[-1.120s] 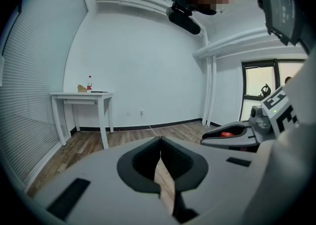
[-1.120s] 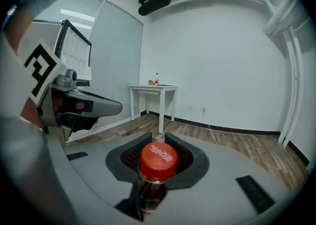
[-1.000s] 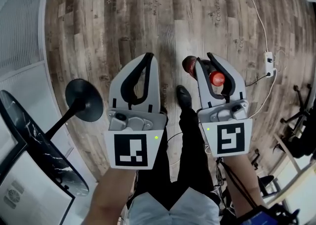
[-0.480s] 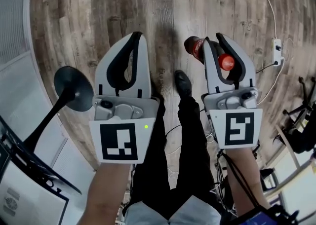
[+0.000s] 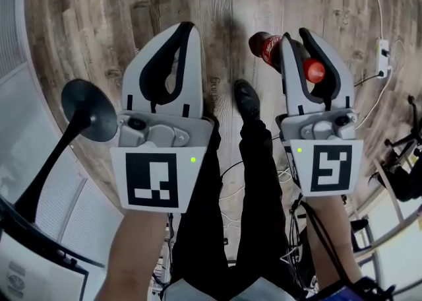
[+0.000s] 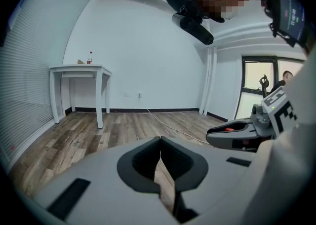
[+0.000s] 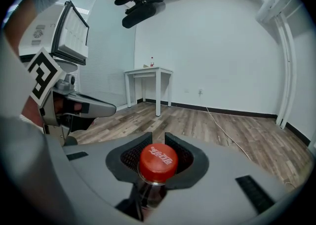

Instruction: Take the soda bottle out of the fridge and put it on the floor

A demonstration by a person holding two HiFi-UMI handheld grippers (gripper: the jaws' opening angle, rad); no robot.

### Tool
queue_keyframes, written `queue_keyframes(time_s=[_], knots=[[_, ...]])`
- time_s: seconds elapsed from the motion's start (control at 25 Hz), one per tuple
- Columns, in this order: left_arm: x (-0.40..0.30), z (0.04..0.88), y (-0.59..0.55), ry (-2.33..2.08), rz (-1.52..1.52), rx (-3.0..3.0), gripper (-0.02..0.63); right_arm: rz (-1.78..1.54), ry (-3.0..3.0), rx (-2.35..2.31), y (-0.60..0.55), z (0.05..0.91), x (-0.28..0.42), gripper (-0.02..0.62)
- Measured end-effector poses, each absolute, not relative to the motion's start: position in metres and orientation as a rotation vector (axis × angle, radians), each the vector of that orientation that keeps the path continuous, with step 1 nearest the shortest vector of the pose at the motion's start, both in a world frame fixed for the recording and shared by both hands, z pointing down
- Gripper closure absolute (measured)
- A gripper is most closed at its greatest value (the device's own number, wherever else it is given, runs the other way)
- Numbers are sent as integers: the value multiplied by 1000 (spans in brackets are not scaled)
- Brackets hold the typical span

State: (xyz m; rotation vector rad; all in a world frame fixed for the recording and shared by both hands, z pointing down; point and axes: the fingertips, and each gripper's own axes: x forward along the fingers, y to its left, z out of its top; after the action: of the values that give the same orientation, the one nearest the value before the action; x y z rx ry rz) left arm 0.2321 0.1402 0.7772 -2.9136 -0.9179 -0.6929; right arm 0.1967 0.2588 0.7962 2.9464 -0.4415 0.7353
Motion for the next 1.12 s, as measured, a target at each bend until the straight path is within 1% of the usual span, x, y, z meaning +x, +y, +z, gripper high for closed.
queue_keyframes(time_s=[0.76,1.12], knots=[[216,872,158,-988,-756,-2848,589,812,-412,2940,280,899,176,503],[213,898,167,-995,-786,-2844,589,826,-434,2925,288,931,177,503]])
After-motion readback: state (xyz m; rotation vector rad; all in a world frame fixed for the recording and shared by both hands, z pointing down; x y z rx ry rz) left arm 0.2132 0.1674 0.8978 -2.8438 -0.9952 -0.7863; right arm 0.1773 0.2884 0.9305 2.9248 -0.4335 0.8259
